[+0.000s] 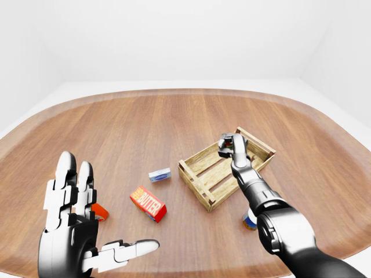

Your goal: Pick up the tomato sauce, and put it in the wooden tray.

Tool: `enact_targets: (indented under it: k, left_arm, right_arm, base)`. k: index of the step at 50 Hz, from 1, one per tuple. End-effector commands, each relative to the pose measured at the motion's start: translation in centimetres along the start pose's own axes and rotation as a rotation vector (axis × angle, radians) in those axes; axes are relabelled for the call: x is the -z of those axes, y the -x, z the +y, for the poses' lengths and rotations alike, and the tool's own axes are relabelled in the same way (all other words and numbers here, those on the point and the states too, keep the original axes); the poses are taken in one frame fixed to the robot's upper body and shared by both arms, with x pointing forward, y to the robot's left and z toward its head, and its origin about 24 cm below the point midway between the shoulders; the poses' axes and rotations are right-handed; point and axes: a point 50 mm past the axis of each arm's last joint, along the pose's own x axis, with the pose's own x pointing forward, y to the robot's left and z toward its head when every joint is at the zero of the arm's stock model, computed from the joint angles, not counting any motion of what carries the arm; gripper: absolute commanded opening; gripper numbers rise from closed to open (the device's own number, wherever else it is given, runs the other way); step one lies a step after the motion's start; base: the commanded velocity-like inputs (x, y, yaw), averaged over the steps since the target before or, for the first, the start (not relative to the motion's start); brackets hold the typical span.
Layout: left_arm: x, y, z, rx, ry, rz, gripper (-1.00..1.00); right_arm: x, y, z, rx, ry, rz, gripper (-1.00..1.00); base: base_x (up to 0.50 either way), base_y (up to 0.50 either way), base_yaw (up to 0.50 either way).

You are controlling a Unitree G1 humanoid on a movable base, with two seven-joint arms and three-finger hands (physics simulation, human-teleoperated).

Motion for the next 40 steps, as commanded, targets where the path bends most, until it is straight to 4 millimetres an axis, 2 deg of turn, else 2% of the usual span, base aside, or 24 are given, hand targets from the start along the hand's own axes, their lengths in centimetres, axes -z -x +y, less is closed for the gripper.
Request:
enact_targets:
  k: [1, 40]
  left_arm:
    - [-0.1, 0.1, 0.1, -0.002, 0.000, -0.001, 1.00]
    - [-0.1, 0.1, 0.0, -0.001, -0.002, -0.001, 1.00]
  right_arm:
    - [0.7, -0.1, -0.2, 0.014, 0.015, 0.049, -1.00]
    - [3.4, 0.9, 0.7, -0.015, 0.040, 0.131, -1.00]
  base:
    - [0.00, 0.00, 0.00]
    - [0.00, 0.00, 0.00]
